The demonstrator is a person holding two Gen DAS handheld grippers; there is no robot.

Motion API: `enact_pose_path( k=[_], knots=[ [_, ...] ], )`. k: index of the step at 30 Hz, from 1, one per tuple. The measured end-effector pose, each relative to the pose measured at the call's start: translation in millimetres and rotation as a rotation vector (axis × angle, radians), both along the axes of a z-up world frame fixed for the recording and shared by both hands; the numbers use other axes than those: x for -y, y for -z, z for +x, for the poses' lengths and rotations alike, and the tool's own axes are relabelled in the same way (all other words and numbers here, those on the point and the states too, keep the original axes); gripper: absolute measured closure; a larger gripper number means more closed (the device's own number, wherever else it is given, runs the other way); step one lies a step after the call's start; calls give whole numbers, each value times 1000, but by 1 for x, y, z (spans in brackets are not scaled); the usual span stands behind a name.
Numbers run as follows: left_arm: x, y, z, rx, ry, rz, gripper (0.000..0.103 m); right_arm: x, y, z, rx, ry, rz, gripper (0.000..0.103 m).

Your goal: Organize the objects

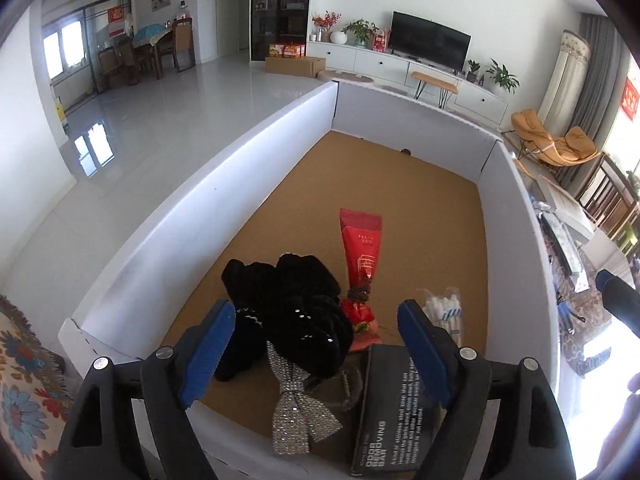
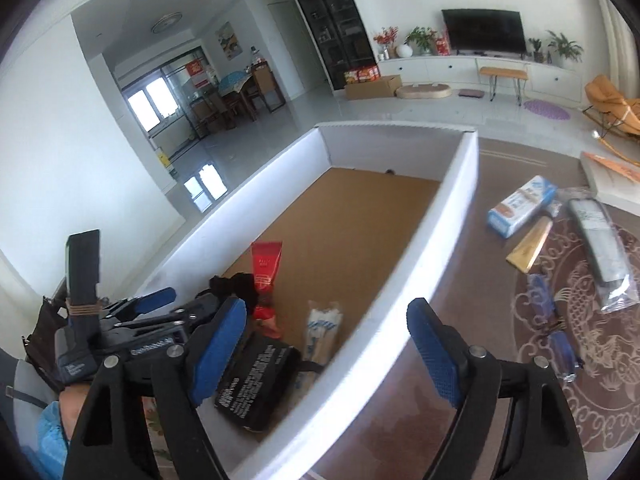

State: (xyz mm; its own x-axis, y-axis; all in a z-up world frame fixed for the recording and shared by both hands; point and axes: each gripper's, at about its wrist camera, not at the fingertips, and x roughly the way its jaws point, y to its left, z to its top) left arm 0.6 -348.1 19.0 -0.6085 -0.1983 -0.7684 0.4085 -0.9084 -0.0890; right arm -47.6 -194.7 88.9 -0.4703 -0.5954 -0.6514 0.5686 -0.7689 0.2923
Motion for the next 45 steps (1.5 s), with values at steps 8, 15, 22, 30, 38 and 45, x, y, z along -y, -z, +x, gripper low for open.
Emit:
enact_pose_path(
  k=[8,15,22,30,38,45],
  knots=[
    [-105,-44,0,-181,272,80,20,-161,49,-14,-105,321,230,14],
    [-241,-29,-4,-118,569,121,0,-280,92,-10,-33,526,349,14],
    [-314,55,-33,73,593,-10,0,-323,102,-8,-30,602,377,14],
    [-321,84,-57,107,500,-73,0,-337,113,-9,58,602,324,13],
    [-317,89,-58,96,474,-84,0,-329,120,-14,82,579,357,7],
    [-318,89,-57,86,472,-86,0,-327,121,-15,93,574,361,2]
  ],
)
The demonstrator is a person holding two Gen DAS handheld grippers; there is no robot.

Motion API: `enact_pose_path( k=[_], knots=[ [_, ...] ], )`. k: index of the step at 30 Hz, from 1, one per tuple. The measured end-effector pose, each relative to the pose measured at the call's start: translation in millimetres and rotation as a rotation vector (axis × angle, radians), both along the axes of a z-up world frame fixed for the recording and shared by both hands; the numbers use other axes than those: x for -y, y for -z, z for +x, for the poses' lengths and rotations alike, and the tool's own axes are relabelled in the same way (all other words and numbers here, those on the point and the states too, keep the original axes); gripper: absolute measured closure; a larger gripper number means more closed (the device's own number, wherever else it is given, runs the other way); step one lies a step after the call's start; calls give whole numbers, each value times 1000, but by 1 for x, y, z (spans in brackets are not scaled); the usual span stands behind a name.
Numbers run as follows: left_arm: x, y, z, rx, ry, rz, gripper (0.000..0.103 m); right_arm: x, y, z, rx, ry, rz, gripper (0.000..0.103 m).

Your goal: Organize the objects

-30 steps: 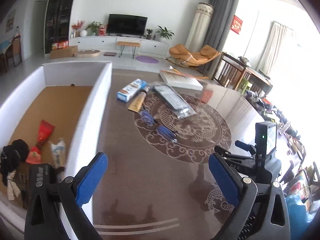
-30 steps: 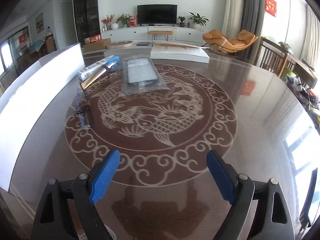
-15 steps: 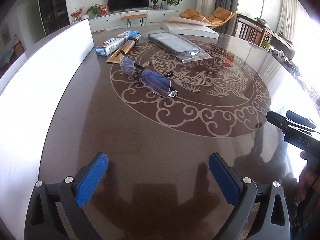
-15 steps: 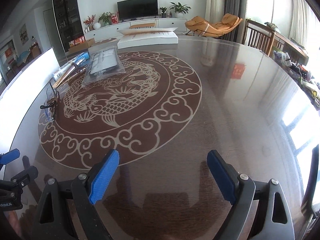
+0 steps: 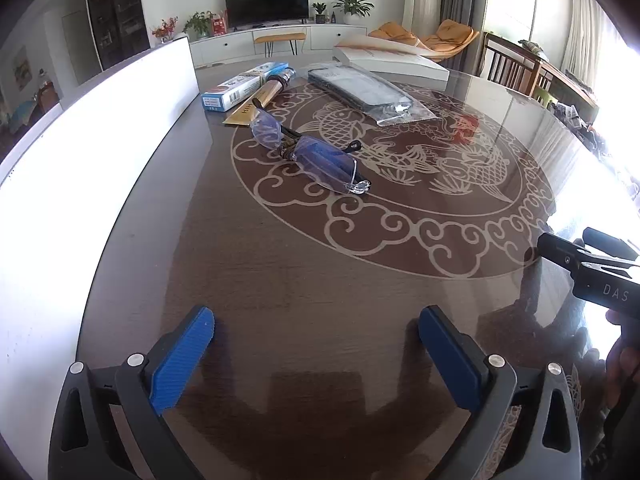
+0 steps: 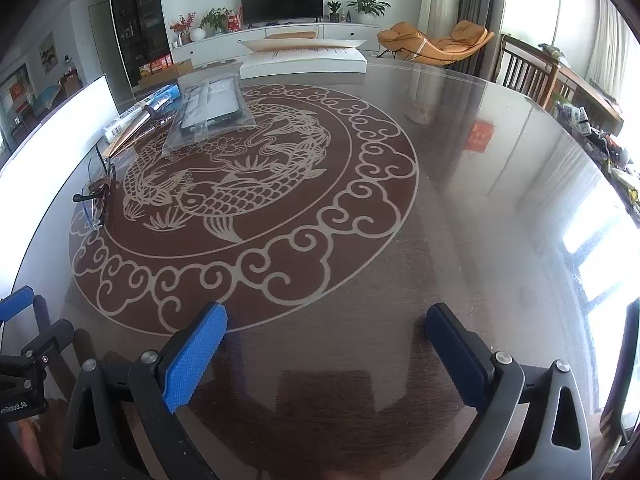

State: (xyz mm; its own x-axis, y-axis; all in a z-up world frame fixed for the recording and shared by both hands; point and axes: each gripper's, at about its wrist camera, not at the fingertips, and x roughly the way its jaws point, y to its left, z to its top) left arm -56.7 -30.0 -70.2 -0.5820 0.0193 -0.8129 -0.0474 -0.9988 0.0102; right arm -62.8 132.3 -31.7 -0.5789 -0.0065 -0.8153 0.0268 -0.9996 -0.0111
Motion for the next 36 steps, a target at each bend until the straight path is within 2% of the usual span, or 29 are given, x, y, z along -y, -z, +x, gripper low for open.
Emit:
enact_pose_path(
  k=[14,18,20,22,25,29,33,36],
  knots=[
    [0,0,-1,2,1,0,0,2,0,-1,5,-4,-1,0],
    [0,-6,-9,59,4,22,0,2,0,-1,4,-4,-1,0],
    [1,-23,-13,-2,15,57,0,2,1,-1,4,-4,-1,0],
    [-1,-41,-25,-58,17,52,0,2,1,-1,5,-5,-1,0],
    [-3,-51,-60,-62,-12,34,0,2,1,-1,5,-4,-1,0],
    [7,-34,-105,-15,-102,4,0,2,1,-1,4,-5,-2,0],
    [16,-10,-127,46,-154,-26,0,2,1,-1,4,-4,-1,0],
    [24,-1,-131,62,-177,10,0,2,1,-1,4,-5,-1,0]
  ],
)
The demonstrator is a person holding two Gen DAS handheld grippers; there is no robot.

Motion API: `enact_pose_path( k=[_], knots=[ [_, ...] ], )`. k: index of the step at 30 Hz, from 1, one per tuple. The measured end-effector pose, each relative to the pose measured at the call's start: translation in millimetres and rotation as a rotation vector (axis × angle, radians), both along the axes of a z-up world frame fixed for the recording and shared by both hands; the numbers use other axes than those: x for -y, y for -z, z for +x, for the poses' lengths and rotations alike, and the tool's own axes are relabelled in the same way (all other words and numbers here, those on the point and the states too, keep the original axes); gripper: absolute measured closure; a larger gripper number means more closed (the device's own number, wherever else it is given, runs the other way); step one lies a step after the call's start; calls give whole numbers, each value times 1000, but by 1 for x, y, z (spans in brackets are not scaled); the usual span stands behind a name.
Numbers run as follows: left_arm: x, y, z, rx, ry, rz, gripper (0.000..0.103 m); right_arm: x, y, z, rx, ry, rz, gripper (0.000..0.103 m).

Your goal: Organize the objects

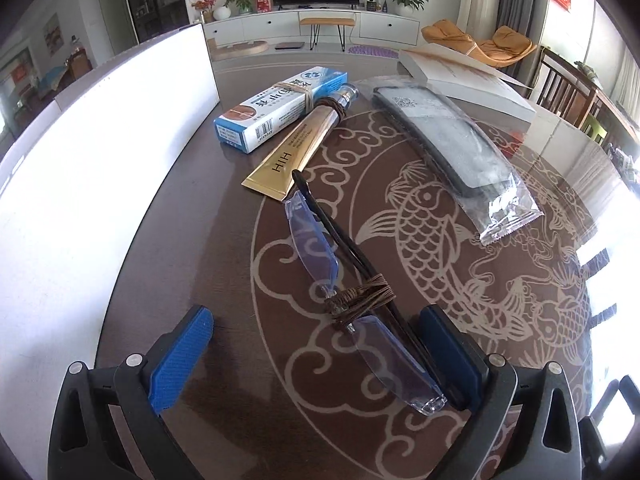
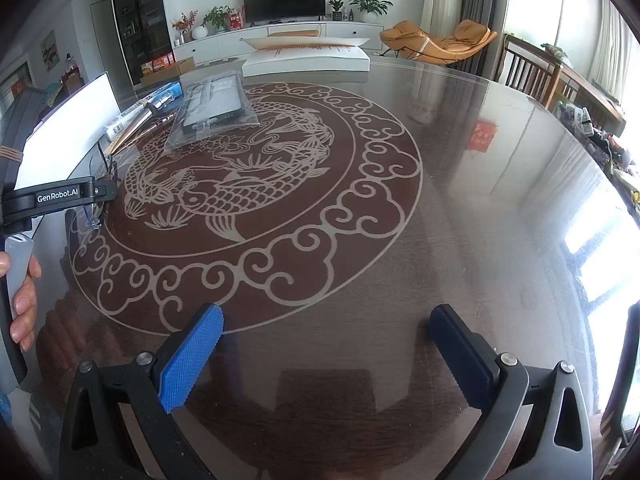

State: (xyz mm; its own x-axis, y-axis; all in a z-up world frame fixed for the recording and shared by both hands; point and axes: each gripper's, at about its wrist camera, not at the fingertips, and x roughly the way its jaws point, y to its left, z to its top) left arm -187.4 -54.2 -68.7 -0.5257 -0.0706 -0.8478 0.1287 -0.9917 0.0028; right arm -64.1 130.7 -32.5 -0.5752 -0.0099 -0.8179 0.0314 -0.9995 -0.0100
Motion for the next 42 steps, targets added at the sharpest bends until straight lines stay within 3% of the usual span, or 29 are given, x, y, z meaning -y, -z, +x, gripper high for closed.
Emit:
enact_pose_path(
  k=[4,6,8,9,11,18,22,24,26,27,33,34,42],
  knots=[
    [3,0,0,-15,-12,-11,0,0,0,0,0,0,0,0],
    [5,-2,5,-38,-13,-14,13,0,0,0,0,0,0,0],
    [5,-6,9,-57,0,-17,42,0,0,0,0,0,0,0],
    [6,-8,11,-62,7,-18,50,0,0,0,0,0,0,0],
    [8,-10,14,-60,20,-16,75,0,0,0,0,0,0,0],
    [14,-11,44,-48,37,1,75,1,0,0,0,-1,0,0],
    [19,-10,65,-45,37,-14,74,0,0,0,0,0,-1,0],
    [21,-10,70,-54,41,-34,64,0,0,0,0,0,-1,0],
    [23,-8,68,-48,28,-67,25,0,0,0,0,-1,-1,0],
    [25,-6,66,-42,27,-61,20,0,0,0,-1,-1,-1,0],
    [33,-1,66,-63,8,-24,6,0,0,-1,-4,-1,-10,0],
    [35,0,64,-55,5,-13,0,0,0,-1,-4,-1,-10,0],
    [35,4,66,-51,13,-10,0,-1,1,0,-2,-1,-3,0]
  ],
)
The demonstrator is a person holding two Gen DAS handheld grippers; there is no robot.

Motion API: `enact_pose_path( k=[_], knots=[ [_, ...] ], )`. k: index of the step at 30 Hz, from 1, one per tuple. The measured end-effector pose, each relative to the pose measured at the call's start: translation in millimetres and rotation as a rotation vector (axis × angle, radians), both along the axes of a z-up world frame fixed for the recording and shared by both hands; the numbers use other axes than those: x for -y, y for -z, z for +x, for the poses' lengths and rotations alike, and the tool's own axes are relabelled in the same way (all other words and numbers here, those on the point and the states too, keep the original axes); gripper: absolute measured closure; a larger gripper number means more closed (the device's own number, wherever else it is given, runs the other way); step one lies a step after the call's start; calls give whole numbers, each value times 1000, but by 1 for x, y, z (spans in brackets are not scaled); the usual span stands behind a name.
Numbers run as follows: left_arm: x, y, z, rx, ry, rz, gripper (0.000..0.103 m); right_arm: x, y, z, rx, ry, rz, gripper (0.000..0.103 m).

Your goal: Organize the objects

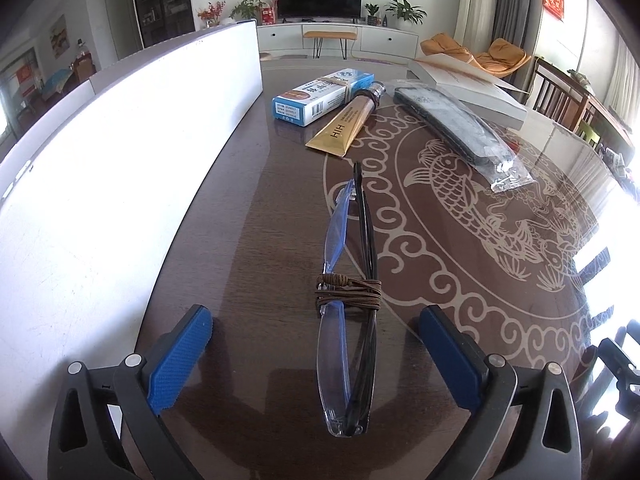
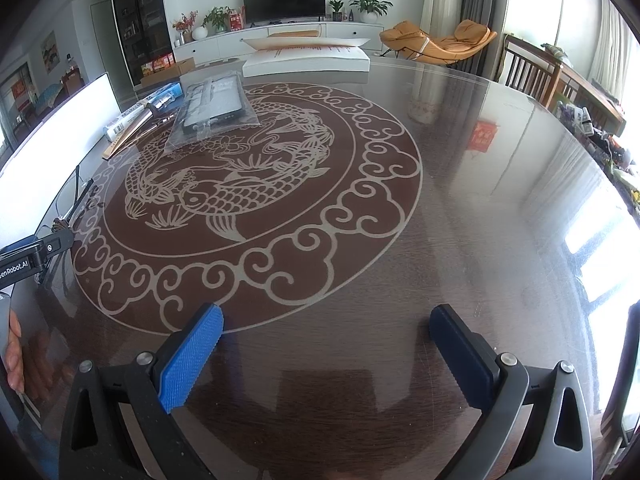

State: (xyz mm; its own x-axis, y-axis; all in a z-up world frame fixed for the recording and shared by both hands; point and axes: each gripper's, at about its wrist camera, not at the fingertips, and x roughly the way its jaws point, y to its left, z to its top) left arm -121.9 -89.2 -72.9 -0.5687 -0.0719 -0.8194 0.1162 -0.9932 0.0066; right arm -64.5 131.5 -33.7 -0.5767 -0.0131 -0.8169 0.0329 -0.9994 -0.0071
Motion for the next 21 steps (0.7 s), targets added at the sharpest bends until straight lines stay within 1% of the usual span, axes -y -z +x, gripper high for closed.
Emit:
enact_pose_path(
  k=[16,19,21],
  knots=[
    [-1,-4,-5,30,19,-5,0,-2,-1,0,-4,-1,-9,0],
    [-1,-4,-3,19,30,-10,0,-2,-1,1,-5,-1,-12,0],
    [0,-4,-2,27,13,-4,0,-3,-1,1,-5,0,-11,0]
  ],
)
